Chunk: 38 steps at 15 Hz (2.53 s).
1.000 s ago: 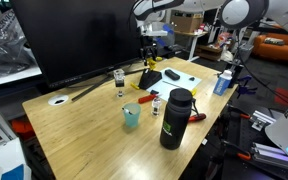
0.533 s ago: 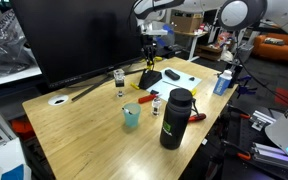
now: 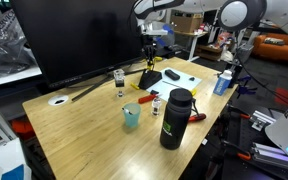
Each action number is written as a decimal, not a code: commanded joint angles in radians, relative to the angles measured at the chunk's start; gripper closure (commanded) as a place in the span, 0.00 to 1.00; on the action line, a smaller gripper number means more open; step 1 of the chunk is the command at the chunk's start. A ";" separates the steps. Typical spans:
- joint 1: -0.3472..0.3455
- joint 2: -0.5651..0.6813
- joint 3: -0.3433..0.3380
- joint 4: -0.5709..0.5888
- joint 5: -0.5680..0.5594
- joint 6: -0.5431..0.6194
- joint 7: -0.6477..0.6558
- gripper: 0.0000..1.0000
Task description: Take one tool out of the tool holder and put it on the counter
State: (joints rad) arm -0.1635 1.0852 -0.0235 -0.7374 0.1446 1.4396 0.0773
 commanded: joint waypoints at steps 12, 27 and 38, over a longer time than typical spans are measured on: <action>0.002 -0.021 0.060 0.072 0.021 0.082 -0.017 0.96; -0.009 -0.114 0.152 -0.065 0.019 -0.050 -0.275 0.96; -0.072 -0.295 0.079 -0.535 0.007 -0.245 -0.339 0.96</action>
State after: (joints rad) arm -0.2289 0.8946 0.0898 -1.1029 0.1455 1.2252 -0.2280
